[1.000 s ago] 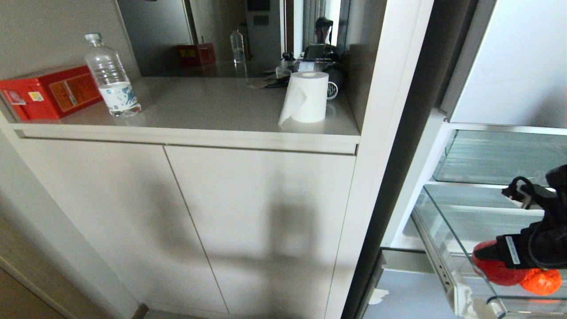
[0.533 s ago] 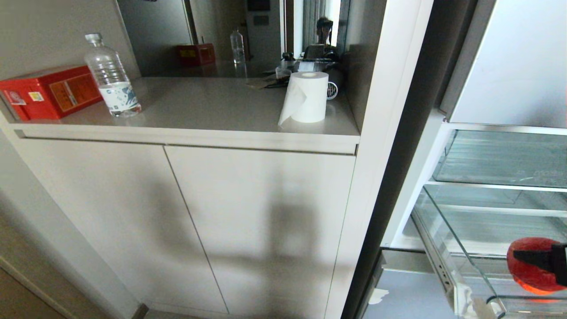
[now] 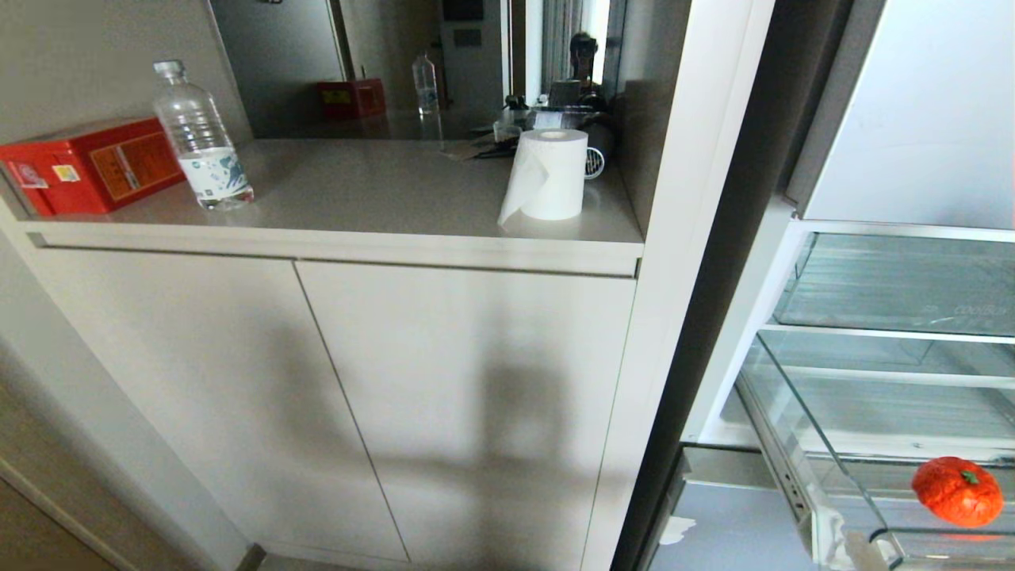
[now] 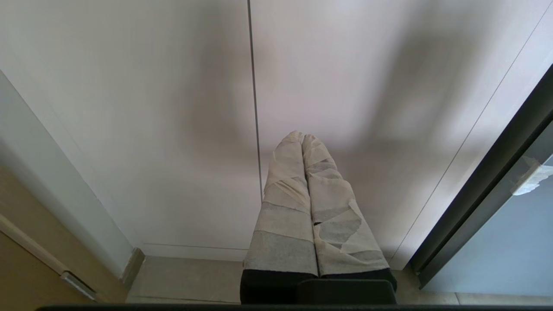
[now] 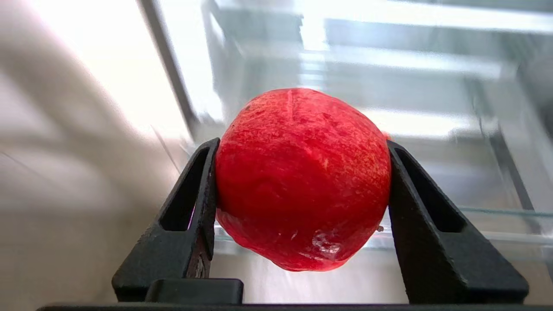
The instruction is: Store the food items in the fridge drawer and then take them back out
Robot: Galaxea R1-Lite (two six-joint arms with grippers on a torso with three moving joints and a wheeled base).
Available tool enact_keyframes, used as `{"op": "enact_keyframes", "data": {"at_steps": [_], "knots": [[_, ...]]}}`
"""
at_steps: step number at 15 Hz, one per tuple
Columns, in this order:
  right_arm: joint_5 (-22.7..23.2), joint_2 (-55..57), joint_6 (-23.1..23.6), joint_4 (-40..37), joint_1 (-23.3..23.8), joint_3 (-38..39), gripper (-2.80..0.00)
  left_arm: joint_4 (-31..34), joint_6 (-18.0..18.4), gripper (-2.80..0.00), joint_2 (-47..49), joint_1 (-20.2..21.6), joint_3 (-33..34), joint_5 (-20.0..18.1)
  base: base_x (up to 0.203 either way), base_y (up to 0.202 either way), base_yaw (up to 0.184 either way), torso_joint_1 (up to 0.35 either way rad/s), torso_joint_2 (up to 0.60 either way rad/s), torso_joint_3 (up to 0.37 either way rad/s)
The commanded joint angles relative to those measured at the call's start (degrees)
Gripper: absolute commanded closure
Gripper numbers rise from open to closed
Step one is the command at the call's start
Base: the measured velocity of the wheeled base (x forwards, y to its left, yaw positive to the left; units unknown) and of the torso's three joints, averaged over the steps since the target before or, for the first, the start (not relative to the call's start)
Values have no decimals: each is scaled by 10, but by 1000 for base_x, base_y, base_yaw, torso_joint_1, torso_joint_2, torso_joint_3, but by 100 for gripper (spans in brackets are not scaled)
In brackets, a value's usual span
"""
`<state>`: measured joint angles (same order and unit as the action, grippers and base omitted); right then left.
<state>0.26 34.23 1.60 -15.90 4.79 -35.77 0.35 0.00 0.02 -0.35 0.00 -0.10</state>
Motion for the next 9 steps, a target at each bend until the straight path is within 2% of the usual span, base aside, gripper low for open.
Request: {"op": "enact_keyframes", "data": {"at_steps": [1, 4, 6, 9], "knots": [[20, -116, -6, -1, -1, 5, 0, 0, 0, 0, 0, 0, 0, 0, 0, 0, 0, 0, 0, 0], [45, -184, -23, 30, -4, 55, 0, 0, 0, 0, 0, 0, 0, 0, 0, 0, 0, 0, 0, 0], [39, -183, 8, 88, -50, 145, 0, 0, 0, 0, 0, 0, 0, 0, 0, 0, 0, 0, 0, 0], [-8, -184, 57, 221, -104, 315, 0, 0, 1, 0, 0, 0, 0, 0, 0, 0, 0, 0, 0, 0]]}}
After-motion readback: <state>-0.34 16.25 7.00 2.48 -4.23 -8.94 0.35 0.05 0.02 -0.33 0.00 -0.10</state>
